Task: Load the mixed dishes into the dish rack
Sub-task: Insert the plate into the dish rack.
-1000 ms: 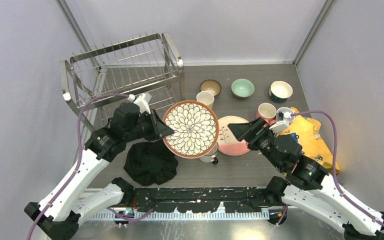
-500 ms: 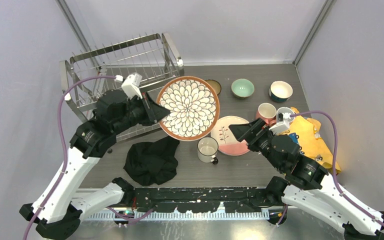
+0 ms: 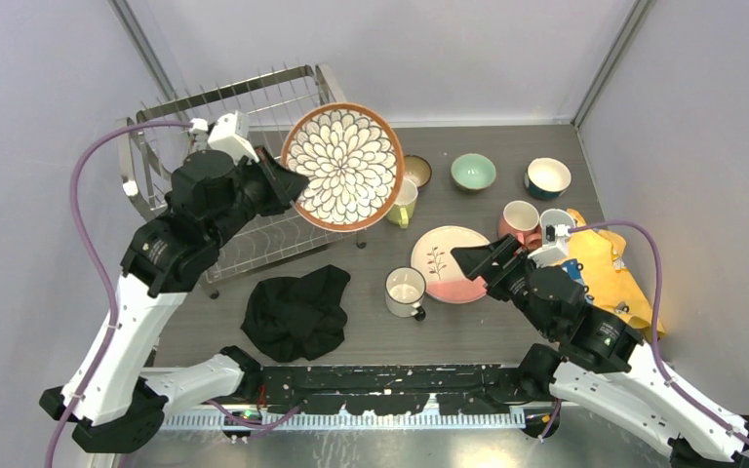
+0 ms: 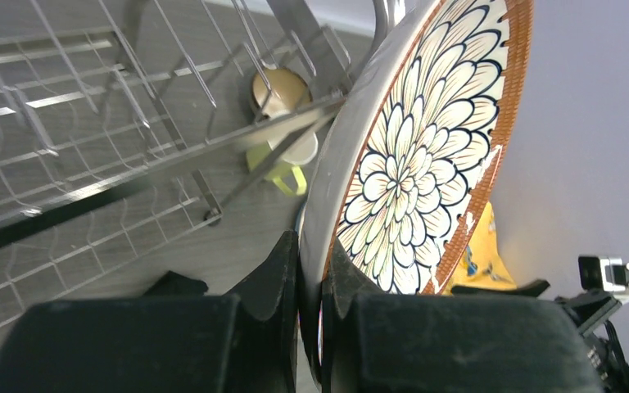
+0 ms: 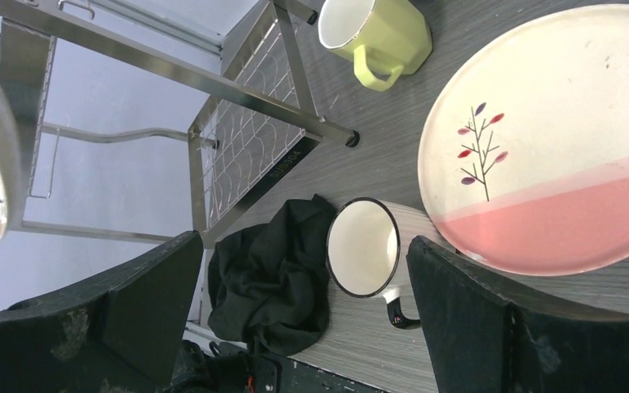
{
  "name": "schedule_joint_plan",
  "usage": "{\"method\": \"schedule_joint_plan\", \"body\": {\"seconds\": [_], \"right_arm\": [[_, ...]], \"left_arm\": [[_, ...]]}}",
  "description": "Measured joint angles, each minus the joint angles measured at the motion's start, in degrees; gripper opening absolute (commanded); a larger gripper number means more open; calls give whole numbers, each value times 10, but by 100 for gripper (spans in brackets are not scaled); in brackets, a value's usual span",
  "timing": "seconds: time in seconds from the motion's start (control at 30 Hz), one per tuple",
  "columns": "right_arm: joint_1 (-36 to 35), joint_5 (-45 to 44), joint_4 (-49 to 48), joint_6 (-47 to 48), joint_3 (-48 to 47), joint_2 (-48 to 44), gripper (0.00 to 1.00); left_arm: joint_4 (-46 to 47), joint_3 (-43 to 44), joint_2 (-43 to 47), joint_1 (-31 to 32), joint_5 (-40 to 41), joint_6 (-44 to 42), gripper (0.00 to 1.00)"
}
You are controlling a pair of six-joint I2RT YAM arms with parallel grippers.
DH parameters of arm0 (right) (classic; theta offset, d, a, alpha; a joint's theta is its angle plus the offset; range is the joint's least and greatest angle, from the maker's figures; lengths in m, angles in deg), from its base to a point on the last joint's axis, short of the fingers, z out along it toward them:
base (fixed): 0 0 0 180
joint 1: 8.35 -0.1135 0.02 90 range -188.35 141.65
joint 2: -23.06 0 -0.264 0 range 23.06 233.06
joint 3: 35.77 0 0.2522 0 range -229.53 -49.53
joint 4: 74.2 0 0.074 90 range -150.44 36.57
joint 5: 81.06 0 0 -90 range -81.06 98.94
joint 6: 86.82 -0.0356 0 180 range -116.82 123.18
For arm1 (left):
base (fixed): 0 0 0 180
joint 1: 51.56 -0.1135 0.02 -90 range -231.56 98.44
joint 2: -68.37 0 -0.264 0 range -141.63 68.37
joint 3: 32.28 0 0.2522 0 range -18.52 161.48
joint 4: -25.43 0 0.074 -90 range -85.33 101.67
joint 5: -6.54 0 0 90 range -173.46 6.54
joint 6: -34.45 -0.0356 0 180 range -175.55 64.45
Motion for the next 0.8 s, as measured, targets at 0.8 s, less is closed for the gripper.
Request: {"method": "schedule_joint_plan", "body": {"seconds": [0.8], "right_arm": [[0, -2, 24, -26, 14, -5, 100]], "left_arm": [[-10, 177, -36, 0, 381, -232, 0]]}}
